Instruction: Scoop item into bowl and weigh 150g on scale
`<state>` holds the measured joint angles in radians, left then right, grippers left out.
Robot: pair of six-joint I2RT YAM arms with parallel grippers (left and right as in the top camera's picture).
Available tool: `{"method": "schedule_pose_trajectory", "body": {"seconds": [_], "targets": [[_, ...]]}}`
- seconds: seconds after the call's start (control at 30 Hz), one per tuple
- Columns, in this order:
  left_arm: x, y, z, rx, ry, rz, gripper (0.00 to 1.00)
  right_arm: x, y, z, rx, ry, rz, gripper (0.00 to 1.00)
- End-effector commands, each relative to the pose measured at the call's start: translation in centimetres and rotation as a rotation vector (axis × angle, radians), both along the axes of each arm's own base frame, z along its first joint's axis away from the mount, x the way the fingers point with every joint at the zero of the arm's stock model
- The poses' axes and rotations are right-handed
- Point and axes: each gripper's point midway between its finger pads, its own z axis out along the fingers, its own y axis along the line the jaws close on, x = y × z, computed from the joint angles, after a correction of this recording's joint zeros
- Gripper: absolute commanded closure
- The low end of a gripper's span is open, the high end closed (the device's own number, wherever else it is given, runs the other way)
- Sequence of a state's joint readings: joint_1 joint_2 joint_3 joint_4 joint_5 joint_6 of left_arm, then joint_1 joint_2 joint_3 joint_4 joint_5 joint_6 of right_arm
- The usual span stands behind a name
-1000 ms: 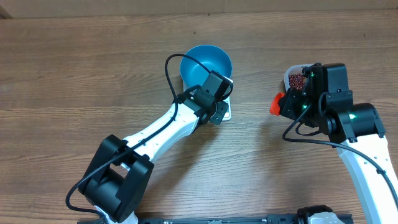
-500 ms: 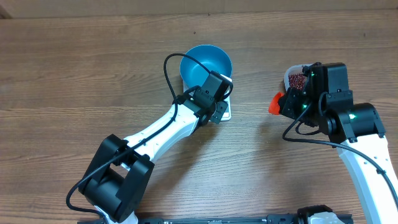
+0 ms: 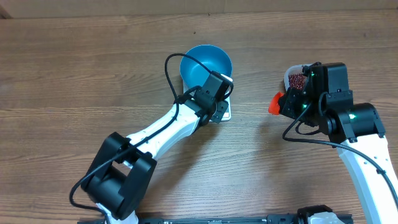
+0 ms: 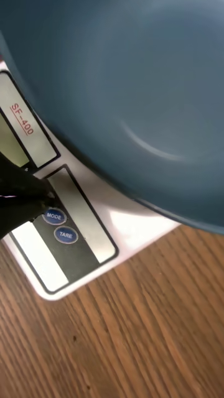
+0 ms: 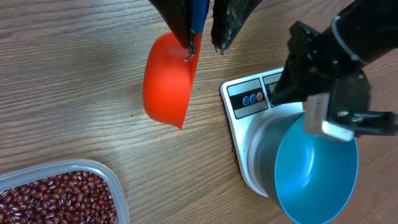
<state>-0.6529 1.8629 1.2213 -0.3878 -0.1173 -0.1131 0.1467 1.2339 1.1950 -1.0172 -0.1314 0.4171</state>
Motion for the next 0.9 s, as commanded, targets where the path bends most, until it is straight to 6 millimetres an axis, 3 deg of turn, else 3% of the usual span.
{"method": "schedule_pose_trajectory", "body": {"seconds": [0.0, 0.53, 0.7, 0.87], "targets": [[-0.2, 0.7, -2.1, 0.032, 0.034, 0.023, 0.96, 0.3, 0.2, 1.6, 0.007, -0.050, 0.012, 0.89], [0.1, 1.0, -2.3, 0.046, 0.026, 0.034, 0.96, 0.4, 0.2, 1.7, 0.007, -0.053, 0.012, 0.89], [-0.2, 1.2, -3.8, 0.070, 0.054, 0.035, 0.95, 0.3, 0.2, 1.6, 0.006, -0.049, 0.012, 0.88], [-0.2, 1.2, -3.8, 0.069, 0.054, 0.035, 0.96, 0.2, 0.2, 1.5, 0.006, -0.042, 0.012, 0.88]]}}
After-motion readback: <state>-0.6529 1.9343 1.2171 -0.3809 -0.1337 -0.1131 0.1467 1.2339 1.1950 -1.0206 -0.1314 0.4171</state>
